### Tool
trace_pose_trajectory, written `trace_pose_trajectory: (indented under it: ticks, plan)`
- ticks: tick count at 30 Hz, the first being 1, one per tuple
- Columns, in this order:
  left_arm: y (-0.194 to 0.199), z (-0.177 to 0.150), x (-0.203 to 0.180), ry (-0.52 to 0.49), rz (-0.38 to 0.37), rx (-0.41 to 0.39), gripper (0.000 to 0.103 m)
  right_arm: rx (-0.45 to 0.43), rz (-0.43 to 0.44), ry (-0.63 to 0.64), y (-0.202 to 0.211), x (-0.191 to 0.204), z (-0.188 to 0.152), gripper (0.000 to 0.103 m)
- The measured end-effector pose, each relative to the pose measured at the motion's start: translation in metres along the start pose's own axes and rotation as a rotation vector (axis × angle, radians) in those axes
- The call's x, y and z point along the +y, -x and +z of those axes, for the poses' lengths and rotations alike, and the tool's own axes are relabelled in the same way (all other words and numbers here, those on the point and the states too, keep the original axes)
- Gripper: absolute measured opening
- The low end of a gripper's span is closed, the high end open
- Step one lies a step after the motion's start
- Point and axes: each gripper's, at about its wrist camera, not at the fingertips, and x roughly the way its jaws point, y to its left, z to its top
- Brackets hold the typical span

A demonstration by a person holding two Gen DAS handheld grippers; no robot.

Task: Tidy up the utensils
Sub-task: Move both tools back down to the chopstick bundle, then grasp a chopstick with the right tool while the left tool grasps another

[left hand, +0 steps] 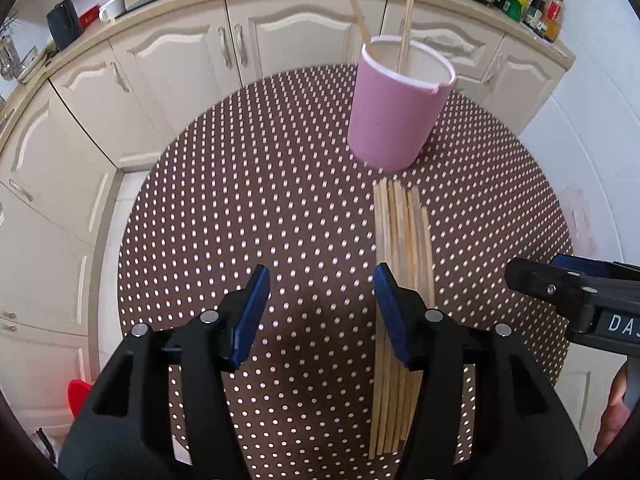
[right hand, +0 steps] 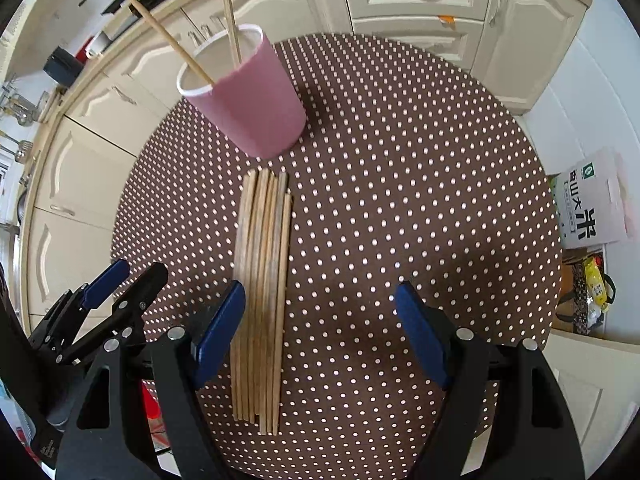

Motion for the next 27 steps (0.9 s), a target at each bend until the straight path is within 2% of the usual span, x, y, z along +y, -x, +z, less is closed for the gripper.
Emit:
trace_pose_trajectory:
  ticks: [18, 27]
  plan:
    - [-0.041, -0.020, 0.018, -0.019, -0.031, 0.122, 0.059, 0.173, -0.097, 0.035, -0.069, 0.019, -0.024, 0.074]
    - [-0.048, -0.021, 0.020, -0.008, -0.079, 0.142, 0.060, 0.185, -0.140, 0.057, -0.089, 0.037, -0.026, 0.076]
